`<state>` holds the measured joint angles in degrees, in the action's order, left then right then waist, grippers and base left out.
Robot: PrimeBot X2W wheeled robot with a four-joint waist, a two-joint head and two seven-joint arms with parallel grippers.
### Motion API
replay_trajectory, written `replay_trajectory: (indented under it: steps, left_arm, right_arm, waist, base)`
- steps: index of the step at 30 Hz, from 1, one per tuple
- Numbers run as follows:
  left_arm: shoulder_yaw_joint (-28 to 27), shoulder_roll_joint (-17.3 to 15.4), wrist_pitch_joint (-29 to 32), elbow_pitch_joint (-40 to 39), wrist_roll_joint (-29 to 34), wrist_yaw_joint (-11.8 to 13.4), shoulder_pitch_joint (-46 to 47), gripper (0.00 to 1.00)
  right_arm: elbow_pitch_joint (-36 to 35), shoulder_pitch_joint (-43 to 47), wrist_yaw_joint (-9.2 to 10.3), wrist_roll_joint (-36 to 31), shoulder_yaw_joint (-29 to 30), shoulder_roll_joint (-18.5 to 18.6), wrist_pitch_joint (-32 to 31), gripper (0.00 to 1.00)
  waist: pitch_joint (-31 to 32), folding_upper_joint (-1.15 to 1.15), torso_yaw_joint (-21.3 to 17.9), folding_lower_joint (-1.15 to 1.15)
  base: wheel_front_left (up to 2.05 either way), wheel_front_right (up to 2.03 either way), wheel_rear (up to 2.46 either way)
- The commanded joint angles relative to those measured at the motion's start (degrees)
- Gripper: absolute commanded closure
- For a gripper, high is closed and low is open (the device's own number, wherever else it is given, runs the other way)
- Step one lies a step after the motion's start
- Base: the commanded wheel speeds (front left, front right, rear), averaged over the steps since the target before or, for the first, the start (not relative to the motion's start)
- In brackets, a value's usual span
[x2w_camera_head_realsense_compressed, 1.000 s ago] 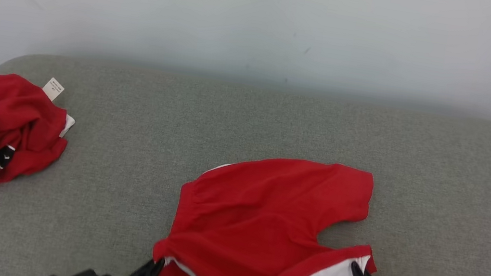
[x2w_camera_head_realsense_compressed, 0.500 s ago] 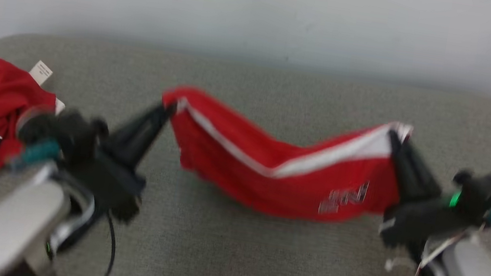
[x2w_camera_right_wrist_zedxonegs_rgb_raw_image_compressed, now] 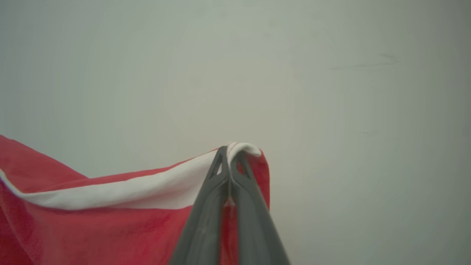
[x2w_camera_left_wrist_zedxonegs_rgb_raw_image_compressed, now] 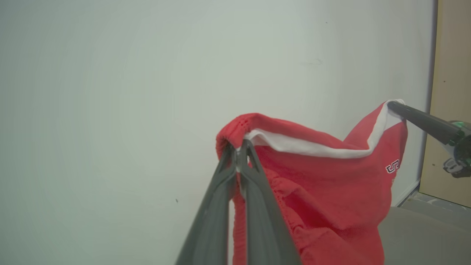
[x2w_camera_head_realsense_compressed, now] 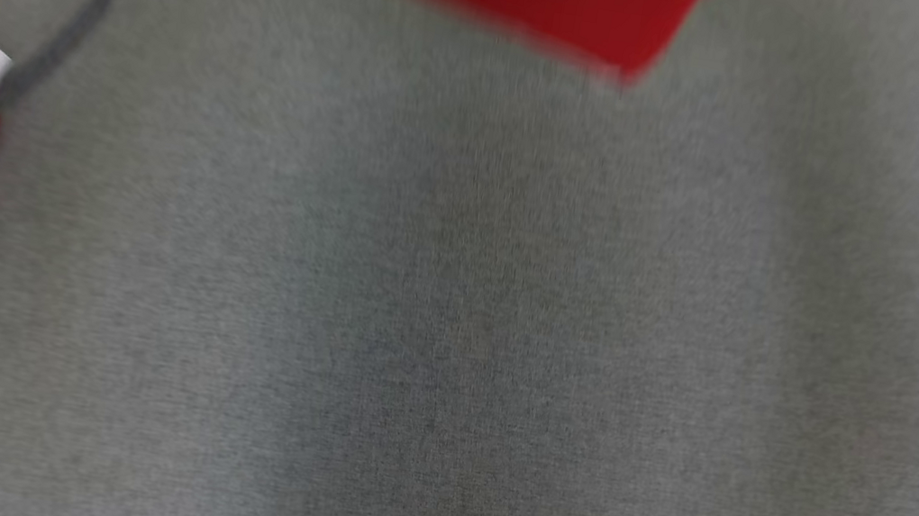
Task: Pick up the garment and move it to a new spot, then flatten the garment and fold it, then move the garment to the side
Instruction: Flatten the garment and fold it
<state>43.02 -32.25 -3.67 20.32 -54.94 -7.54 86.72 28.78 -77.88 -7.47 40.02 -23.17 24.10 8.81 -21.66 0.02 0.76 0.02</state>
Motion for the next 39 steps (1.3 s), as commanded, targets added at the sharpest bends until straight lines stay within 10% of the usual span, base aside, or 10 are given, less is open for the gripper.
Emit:
replay_trajectory:
  steps: [1,20,32,39]
  left_arm:
    - [0.5,0.7,0.4,1.9,-1.0,0.1,4.7,1.0]
    - [11.5,2.0,-1.9,14.5,-8.8,0.1,30.0,1.0]
    - [24.3,-4.0,-9.4,6.5,-12.3,0.1,20.1,1.0]
    - [21.4,-7.4,-11.6,-0.5,-13.3,0.1,3.7,1.0]
  right_arm:
    - [1.8,-4.6,-0.07,0.8,-0.3,0.6,-0.8,1.0]
    - [18.4,-31.9,-0.07,3.8,-5.4,0.2,-0.5,1.0]
    - [13.2,-18.7,-0.07,8.2,-11.9,4.2,5.3,1.0]
    - [5.2,-0.6,-0.07,10.6,-11.6,6.0,6.4,1.0]
  waist:
    - [-10.8,-0.02,-1.5,-0.02]
    - [-21.3,-0.02,-3.7,-0.02]
    - [-18.5,-0.02,-4.4,-0.02]
    - [-10.9,-0.02,-4.2,-0.02]
  base:
    - [0.0,0.0,0.0]
    - [0.0,0.0,0.0]
    - [0.0,0.0,0.0]
    - [0.0,0.0,0.0]
